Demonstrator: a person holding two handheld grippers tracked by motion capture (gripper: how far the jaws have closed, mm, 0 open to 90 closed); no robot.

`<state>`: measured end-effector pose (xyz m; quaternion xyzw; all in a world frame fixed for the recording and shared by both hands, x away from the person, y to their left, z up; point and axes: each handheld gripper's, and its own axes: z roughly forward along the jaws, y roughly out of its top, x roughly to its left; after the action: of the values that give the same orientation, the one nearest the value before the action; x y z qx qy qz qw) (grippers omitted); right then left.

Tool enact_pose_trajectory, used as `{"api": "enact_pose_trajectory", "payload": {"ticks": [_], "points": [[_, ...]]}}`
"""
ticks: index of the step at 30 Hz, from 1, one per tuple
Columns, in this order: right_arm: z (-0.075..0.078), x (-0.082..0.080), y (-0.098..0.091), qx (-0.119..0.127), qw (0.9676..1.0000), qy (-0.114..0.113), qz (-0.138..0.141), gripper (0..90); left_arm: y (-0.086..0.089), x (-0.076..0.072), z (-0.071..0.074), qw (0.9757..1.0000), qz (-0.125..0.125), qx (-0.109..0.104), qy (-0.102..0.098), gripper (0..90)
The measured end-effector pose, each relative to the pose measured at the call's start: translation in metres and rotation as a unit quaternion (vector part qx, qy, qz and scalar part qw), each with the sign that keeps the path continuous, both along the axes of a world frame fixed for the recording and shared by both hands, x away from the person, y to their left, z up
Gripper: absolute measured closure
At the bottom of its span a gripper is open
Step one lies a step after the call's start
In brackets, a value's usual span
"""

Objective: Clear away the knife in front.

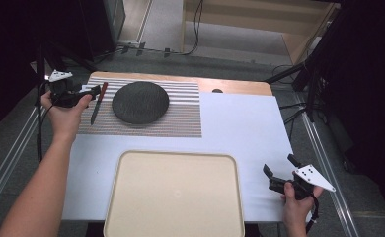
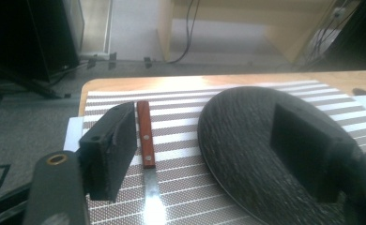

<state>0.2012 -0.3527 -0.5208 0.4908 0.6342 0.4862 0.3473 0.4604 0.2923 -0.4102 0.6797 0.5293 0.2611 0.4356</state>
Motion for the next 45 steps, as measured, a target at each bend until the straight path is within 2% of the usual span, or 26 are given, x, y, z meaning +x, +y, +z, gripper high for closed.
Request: {"api": "enact_pose_trajectory", "payload": {"ticks": [1, 3, 4, 5, 8, 13, 20, 21, 22, 23, 24, 26, 28, 29, 31, 32, 33, 38, 40, 45], "points": [[0.0, 0.0, 0.0, 0.001, 1.0, 0.001, 0.0, 0.0, 0.0, 0.006, -0.001, 0.9999, -0.001, 0.0, 0.012, 27.3], [0.0, 0.0, 0.0, 0.0, 1.0, 0.001, -0.001, 0.0, 0.0, 0.008, -0.002, 0.9999, 0.003, 0.004, 0.015, 29.6], [0.0, 0.0, 0.0, -0.003, 1.0, 0.001, -0.008, 0.0, 0.0, 0.014, -0.002, 0.9997, 0.004, 0.012, 0.023, 34.5], [0.0, 0.0, 0.0, -0.003, 1.0, 0.001, -0.008, 0.0, 0.0, 0.014, -0.002, 0.9997, 0.004, 0.012, 0.023, 35.6], [0.0, 0.0, 0.0, -0.002, 1.0, 0.0, -0.009, 0.0, 0.0, 0.025, -0.005, 0.9989, 0.007, 0.019, 0.042, 38.4], [0.0, 0.0, -0.001, -0.001, 1.0, 0.0, -0.006, 0.0, -0.006, 0.043, -0.012, 0.996, 0.007, 0.043, 0.078, 42.2], [0.0, 0.0, -0.001, 0.004, 1.0, 0.003, -0.006, 0.0, -0.002, 0.064, -0.019, 0.992, 0.024, 0.044, 0.116, 50.2], [0.0, 0.0, -0.001, 0.005, 1.0, 0.002, -0.006, 0.0, 0.0, 0.069, -0.02, 0.9903, 0.029, 0.041, 0.13, 51.9], [0.0, 0.0, -0.002, 0.004, 1.0, 0.002, -0.006, 0.0, 0.0, 0.069, -0.02, 0.9903, 0.029, 0.041, 0.13, 53.3], [0.0, 0.0, -0.002, 0.004, 1.0, 0.002, -0.006, 0.0, 0.001, 0.075, -0.023, 0.9884, 0.034, 0.039, 0.143, 54.3], [0.0, 0.0, -0.002, 0.004, 1.0, 0.002, -0.006, 0.0, 0.001, 0.075, -0.023, 0.9884, 0.034, 0.039, 0.143, 54.8], [0.0, 0.0, -0.001, 0.003, 1.0, 0.001, -0.006, 0.0, 0.002, 0.08, -0.025, 0.9864, 0.036, 0.04, 0.156, 56.0], [0.0, 0.0, -0.001, 0.003, 1.0, 0.002, -0.005, 0.0, 0.003, 0.084, -0.029, 0.9846, 0.033, 0.031, 0.169, 58.3], [0.0, 0.0, -0.001, 0.002, 1.0, 0.002, -0.005, 0.0, 0.002, 0.086, -0.031, 0.9832, 0.037, 0.037, 0.175, 59.9], [-0.001, 0.0, -0.001, 0.004, 1.0, 0.002, -0.005, 0.0, 0.003, 0.09, -0.035, 0.9801, 0.04, 0.032, 0.192, 62.5], [-0.001, 0.0, -0.002, 0.008, 1.0, 0.002, -0.005, 0.0, 0.001, 0.093, -0.04, 0.9763, 0.046, 0.04, 0.208, 63.8], [-0.001, 0.0, -0.002, 0.01, 0.9999, 0.002, -0.006, 0.0, 0.0, 0.094, -0.042, 0.9752, 0.044, 0.043, 0.213, 64.5], [-0.001, 0.0, -0.003, 0.01, 0.9999, 0.001, -0.006, 0.0, -0.004, 0.098, -0.05, 0.9728, 0.042, 0.046, 0.223, 65.6], [-0.001, 0.0, -0.002, 0.01, 0.9999, 0.001, -0.006, 0.0, -0.005, 0.1, -0.055, 0.9693, 0.052, 0.057, 0.234, 66.7], [-0.001, 0.0, -0.003, 0.012, 0.9999, 0.002, -0.006, 0.0, -0.005, 0.101, -0.058, 0.9671, 0.059, 0.059, 0.24, 68.5]]}}
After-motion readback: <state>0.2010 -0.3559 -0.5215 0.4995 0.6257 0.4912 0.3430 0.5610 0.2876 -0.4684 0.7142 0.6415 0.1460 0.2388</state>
